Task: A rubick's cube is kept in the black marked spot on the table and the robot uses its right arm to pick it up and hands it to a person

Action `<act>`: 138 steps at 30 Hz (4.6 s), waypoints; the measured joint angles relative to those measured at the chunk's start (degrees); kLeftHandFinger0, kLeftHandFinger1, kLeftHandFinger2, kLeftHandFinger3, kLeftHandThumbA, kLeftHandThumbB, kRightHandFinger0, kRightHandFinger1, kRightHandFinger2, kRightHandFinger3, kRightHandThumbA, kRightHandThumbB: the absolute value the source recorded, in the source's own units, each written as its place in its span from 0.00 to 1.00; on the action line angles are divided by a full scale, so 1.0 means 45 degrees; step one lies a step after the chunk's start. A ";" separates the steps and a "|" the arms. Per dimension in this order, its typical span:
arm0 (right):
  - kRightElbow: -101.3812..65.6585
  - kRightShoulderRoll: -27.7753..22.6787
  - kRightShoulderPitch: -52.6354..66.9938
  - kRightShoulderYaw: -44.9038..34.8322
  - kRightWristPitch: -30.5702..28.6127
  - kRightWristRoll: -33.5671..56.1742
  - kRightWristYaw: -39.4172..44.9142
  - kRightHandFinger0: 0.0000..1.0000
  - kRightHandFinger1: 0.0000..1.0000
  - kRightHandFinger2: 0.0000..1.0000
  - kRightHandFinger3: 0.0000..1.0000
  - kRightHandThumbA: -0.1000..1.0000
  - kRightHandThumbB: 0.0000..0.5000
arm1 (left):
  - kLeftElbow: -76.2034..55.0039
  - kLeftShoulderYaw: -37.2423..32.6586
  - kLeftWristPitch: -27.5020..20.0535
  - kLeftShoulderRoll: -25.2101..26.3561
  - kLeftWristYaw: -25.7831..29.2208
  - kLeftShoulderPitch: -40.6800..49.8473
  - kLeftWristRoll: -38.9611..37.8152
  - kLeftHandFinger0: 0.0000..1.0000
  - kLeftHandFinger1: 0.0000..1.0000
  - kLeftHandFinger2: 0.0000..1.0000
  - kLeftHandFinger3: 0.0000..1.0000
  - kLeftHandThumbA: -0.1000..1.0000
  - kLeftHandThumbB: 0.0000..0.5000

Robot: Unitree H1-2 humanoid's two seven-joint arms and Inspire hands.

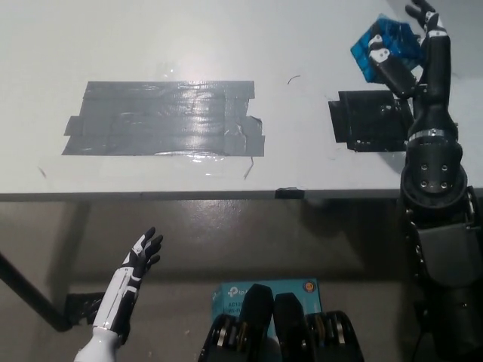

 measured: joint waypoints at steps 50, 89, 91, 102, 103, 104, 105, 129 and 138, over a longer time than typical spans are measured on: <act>1.1525 0.0630 -0.5660 0.0914 -0.1582 -0.0497 0.0171 0.00 0.28 0.82 0.86 0.00 0.46 | -0.0279 -0.0096 0.0246 0.0020 -0.0003 -0.0253 0.0289 1.00 1.00 1.00 1.00 1.00 0.54; 1.1084 -0.0128 -0.5050 0.1781 -0.2728 -0.0493 0.3006 1.00 1.00 1.00 1.00 0.91 0.90 | -0.0322 -0.0193 0.0631 0.0062 -0.0006 -0.0401 0.0474 1.00 1.00 1.00 1.00 0.98 0.52; 0.9987 -0.0274 -0.4698 0.1720 -0.2623 -0.0491 0.3044 1.00 1.00 1.00 1.00 0.96 0.90 | -0.0303 -0.0190 0.0640 0.0060 -0.0005 -0.0400 0.0475 1.00 1.00 1.00 1.00 0.98 0.52; 0.5213 -0.0628 -0.1478 0.1646 -0.1838 -0.0482 0.3383 1.00 1.00 1.00 1.00 0.91 0.77 | -0.0176 -0.0186 0.0698 0.0050 -0.0001 -0.0390 0.0475 1.00 1.00 1.00 1.00 0.96 0.51; 0.4928 -0.0648 -0.1228 0.1643 -0.1804 -0.0479 0.3402 1.00 1.00 1.00 1.00 0.90 0.76 | -0.0174 -0.0186 0.0708 0.0050 -0.0001 -0.0391 0.0475 1.00 1.00 1.00 1.00 0.96 0.51; 0.4581 -0.0674 -0.0920 0.1642 -0.1746 -0.0473 0.3425 1.00 1.00 1.00 1.00 0.89 0.76 | -0.0174 -0.0186 0.0719 0.0048 0.0000 -0.0391 0.0475 1.00 1.00 1.00 1.00 0.97 0.51; 0.3953 -0.0717 -0.0314 0.1634 -0.1655 -0.0465 0.3472 1.00 1.00 1.00 1.00 0.89 0.76 | -0.0170 -0.0186 0.0743 0.0048 -0.0001 -0.0389 0.0475 1.00 1.00 1.00 1.00 0.97 0.51; -0.5837 -0.1974 0.7965 0.1181 -0.1137 0.0336 0.4054 1.00 1.00 1.00 1.00 0.78 0.59 | -0.0147 -0.0183 0.0825 0.0037 -0.0001 0.0067 0.0472 1.00 1.00 1.00 1.00 0.95 0.51; -0.5469 -0.2184 0.8609 0.1178 -0.1980 0.1063 0.4623 1.00 1.00 1.00 1.00 0.66 0.51 | -0.0145 -0.0188 0.0690 0.0038 -0.0003 0.0619 0.0457 1.00 1.00 1.00 1.00 0.94 0.52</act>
